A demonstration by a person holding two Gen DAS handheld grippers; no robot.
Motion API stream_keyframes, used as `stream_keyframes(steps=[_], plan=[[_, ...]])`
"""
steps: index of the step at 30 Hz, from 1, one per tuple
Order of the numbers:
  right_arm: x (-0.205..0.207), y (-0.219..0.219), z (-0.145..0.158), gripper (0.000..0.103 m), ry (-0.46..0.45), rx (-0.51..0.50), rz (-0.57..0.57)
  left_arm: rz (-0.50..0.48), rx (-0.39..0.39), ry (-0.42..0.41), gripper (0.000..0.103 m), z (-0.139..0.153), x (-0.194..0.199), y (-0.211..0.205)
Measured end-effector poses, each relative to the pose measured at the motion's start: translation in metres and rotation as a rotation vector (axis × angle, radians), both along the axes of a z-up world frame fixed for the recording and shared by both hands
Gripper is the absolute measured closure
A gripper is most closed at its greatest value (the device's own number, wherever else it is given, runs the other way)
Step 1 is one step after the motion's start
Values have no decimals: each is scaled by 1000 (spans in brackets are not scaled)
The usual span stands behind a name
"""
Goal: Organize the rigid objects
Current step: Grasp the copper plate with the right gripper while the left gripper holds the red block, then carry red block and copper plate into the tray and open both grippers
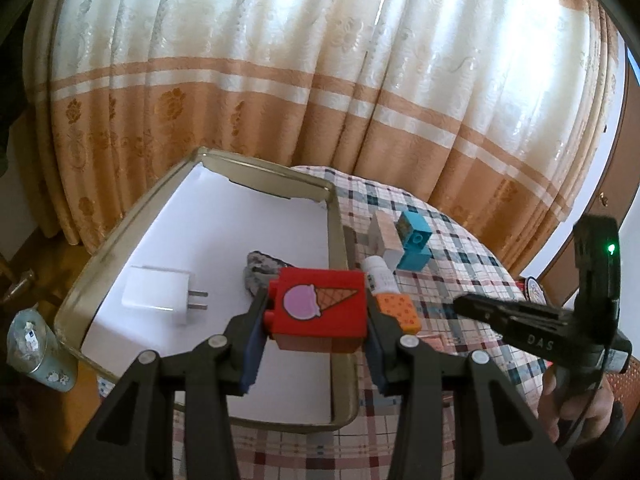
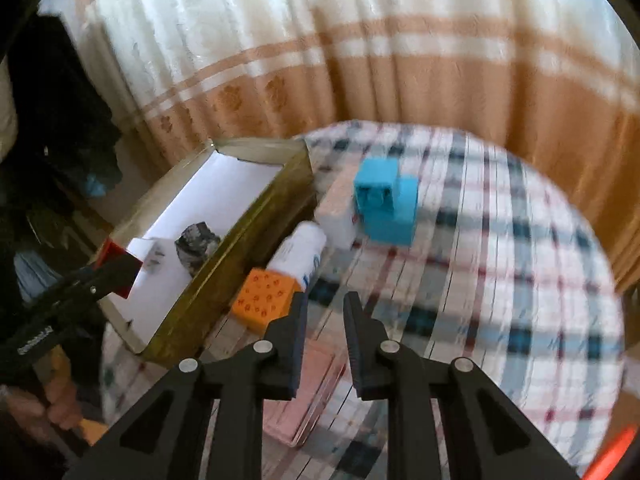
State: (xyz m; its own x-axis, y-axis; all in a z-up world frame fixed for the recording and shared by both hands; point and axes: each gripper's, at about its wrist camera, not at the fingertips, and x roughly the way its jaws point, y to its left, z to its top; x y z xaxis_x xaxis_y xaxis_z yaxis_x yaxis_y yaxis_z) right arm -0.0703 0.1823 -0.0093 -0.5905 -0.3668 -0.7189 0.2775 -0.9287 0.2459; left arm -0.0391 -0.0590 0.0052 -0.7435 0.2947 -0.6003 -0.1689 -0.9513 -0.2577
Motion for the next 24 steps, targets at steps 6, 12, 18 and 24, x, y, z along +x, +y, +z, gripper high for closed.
stream_keyframes(steps=[6,12,18,24], plan=[[22,10,-22,46,-92,-98,-121,-6,6,-2,61,-1,-1,1],[36,-28,-29,26,-37,-15,-150,1,3,2,61,0,0,-2],[35,-54,-46,26,-67,109,-136,14,8,2,61,-1,0,-7],[34,-44,-48,54,-81,131,-186,13,11,0,61,-2,0,-10]])
